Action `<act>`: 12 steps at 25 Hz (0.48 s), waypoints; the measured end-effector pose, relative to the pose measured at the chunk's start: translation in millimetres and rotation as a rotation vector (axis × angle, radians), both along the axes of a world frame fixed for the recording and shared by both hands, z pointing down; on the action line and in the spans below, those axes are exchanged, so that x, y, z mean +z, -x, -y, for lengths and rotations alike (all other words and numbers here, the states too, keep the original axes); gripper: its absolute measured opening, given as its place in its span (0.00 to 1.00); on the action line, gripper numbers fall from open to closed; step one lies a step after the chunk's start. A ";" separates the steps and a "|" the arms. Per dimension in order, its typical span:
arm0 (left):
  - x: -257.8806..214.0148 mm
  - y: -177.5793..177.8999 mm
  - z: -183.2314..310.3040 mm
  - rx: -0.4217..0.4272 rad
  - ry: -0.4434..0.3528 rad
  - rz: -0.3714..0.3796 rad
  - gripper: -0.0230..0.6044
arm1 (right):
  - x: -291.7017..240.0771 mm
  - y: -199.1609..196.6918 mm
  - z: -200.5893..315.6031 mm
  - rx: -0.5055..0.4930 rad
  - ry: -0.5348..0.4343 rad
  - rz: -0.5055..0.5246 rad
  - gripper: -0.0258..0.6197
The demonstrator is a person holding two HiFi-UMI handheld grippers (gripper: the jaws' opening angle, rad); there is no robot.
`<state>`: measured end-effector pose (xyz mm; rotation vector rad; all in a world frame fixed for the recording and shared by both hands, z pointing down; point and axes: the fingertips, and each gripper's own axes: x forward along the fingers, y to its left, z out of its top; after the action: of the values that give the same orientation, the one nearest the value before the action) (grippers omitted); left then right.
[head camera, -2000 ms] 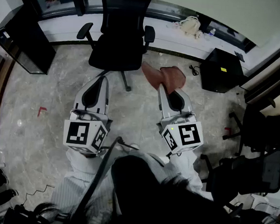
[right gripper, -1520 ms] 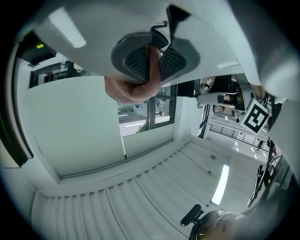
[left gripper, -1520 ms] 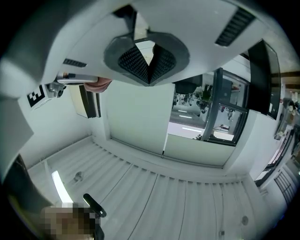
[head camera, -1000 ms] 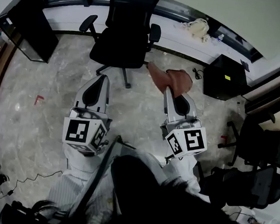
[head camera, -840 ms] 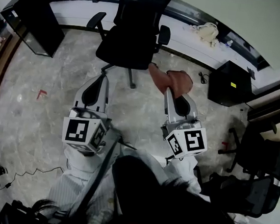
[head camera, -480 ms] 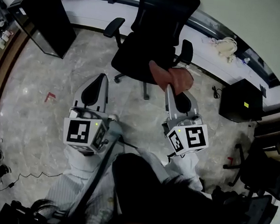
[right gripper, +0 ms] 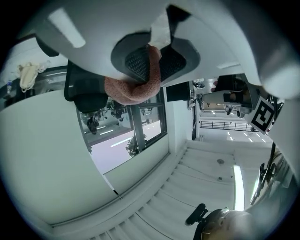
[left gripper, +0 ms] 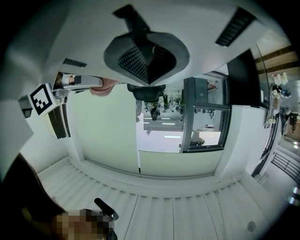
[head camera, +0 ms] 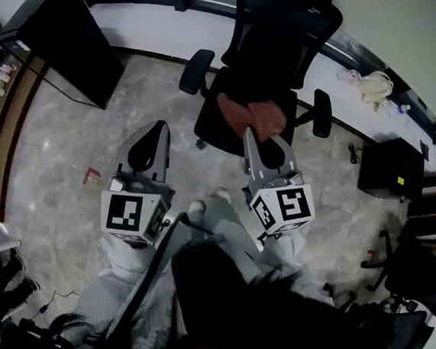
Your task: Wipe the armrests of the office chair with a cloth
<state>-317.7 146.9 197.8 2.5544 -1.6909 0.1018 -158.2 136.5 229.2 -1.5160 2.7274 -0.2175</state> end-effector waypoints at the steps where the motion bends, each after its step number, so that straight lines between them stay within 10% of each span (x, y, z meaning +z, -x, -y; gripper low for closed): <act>1: 6.4 2.8 19.0 0.003 0.006 0.002 0.04 | 6.5 4.4 18.9 -0.001 0.011 -0.005 0.08; 12: 35.1 6.0 213.7 -0.009 0.016 -0.039 0.04 | 55.2 23.0 215.1 -0.055 0.088 -0.044 0.08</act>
<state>-323.7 -66.8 232.9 2.5200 -1.6815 0.0641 -181.2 -78.6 284.5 -1.4847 2.8321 -0.3129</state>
